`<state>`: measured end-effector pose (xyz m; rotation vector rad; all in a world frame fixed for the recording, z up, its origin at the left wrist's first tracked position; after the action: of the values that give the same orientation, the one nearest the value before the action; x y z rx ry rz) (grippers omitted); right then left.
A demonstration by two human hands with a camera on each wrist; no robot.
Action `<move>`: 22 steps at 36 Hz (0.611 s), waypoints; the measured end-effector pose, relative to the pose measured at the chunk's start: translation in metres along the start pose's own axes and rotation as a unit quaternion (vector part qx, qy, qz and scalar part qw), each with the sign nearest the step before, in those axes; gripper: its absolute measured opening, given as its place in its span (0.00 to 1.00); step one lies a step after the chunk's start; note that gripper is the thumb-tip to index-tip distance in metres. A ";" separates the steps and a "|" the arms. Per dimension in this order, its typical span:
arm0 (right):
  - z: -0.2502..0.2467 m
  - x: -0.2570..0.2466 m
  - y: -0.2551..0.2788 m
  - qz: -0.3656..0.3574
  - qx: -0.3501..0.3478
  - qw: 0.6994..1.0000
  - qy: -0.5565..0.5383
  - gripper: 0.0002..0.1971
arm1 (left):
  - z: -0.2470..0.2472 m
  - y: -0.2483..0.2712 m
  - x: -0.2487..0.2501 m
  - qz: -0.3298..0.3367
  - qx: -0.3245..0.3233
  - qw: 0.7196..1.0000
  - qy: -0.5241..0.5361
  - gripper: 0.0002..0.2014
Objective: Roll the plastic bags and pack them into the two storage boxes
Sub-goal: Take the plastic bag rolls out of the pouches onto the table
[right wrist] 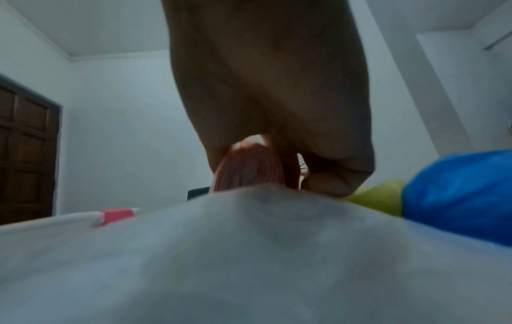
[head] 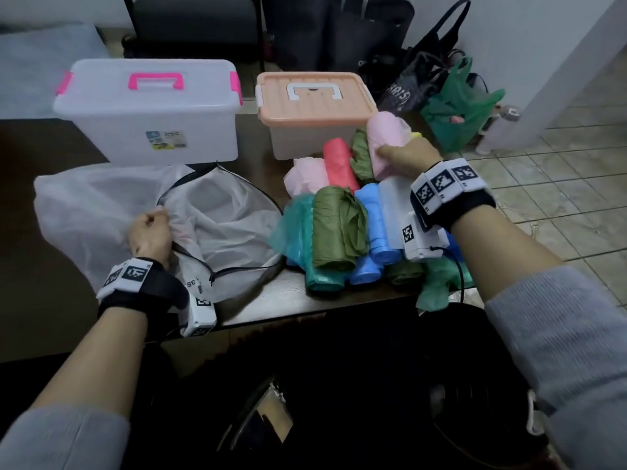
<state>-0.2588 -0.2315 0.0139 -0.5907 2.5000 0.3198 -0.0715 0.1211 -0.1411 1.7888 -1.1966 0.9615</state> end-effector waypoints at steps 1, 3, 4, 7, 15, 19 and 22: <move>0.002 0.000 -0.001 -0.006 -0.003 0.999 0.033 0.35 | -0.001 0.004 0.003 -0.005 0.003 1.000 0.002 0.21; 0.003 -0.001 -0.003 -0.012 -0.005 0.995 0.101 0.37 | -0.002 0.011 0.008 -0.011 0.004 1.000 0.015 0.20; 0.002 -0.003 -0.002 -0.012 -0.003 0.992 0.129 0.39 | -0.003 0.013 0.008 -0.009 0.002 1.000 0.015 0.20; 0.001 -0.007 -0.002 -0.024 0.034 0.987 0.157 0.42 | -0.003 0.013 0.006 -0.019 0.006 1.000 0.018 0.19; 0.018 -0.009 0.008 -0.095 -0.116 0.979 0.137 0.43 | -0.002 0.003 0.000 -0.041 -0.002 0.999 -0.004 0.28; 0.017 -0.016 0.018 -0.120 -0.068 0.978 0.154 0.39 | -0.012 0.031 0.020 -0.047 -0.023 0.997 -0.049 0.31; 0.017 -0.029 0.033 -0.179 -0.008 0.975 0.133 0.35 | -0.014 0.045 0.033 -0.008 -0.076 0.992 -0.099 0.34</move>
<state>-0.2448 -0.1866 0.0192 -1.1371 2.5726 0.1281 -0.1075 0.1097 -0.0979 1.7997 -1.3382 0.6745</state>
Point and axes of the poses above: each hand's wrist, its own y-axis away from the middle knuckle, its own z-axis out of the palm, x = y × z, the point moved 2 cm from there along -y, towards the middle knuckle, and after that the axes turned 7 degrees about x, right-handed, at the moved point
